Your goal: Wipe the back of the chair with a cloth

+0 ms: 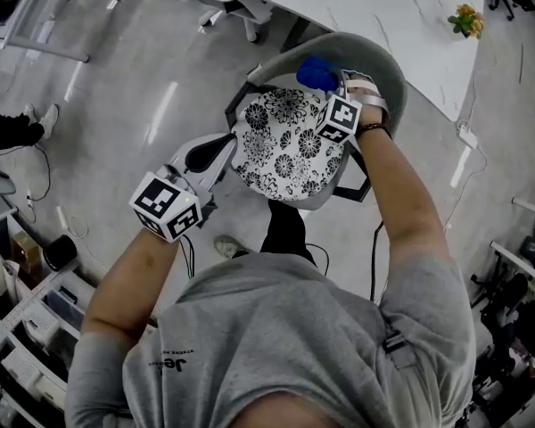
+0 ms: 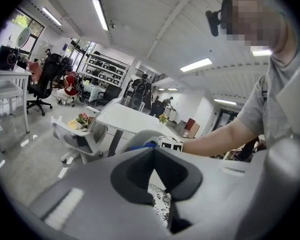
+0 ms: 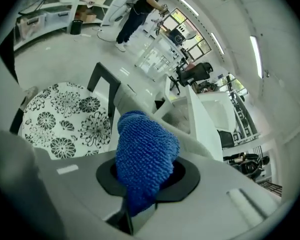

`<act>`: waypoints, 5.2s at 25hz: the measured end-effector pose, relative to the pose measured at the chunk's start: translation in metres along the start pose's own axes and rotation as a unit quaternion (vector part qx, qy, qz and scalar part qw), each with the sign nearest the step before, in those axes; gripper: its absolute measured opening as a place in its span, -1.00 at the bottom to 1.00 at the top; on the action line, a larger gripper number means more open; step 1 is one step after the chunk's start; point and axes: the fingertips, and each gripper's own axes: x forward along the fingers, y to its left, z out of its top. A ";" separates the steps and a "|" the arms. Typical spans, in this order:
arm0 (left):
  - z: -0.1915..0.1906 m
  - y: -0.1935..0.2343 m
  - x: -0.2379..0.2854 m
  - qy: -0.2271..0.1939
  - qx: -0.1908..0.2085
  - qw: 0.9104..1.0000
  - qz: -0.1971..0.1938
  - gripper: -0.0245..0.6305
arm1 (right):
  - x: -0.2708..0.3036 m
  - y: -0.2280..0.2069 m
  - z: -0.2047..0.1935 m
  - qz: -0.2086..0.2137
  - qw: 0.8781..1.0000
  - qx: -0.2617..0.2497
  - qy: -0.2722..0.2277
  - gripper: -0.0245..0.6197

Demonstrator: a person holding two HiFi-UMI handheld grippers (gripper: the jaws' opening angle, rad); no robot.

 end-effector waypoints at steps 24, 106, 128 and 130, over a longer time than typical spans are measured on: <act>-0.009 0.065 0.040 0.024 0.019 0.999 0.039 -0.78 | 0.084 0.001 0.003 -0.023 0.994 -0.094 0.042 -0.68; -0.071 0.024 0.040 0.075 0.001 0.997 -0.029 -0.78 | 0.060 0.052 -0.134 -0.003 0.957 -0.217 0.191 -0.68; -0.062 -0.006 -0.024 0.034 0.042 0.998 -0.041 -0.78 | -0.052 0.107 -0.213 0.074 0.934 -0.070 0.343 -0.69; -0.063 -0.006 -0.025 0.033 0.039 0.998 -0.039 -0.78 | -0.050 0.107 -0.209 0.075 0.939 -0.053 0.331 -0.69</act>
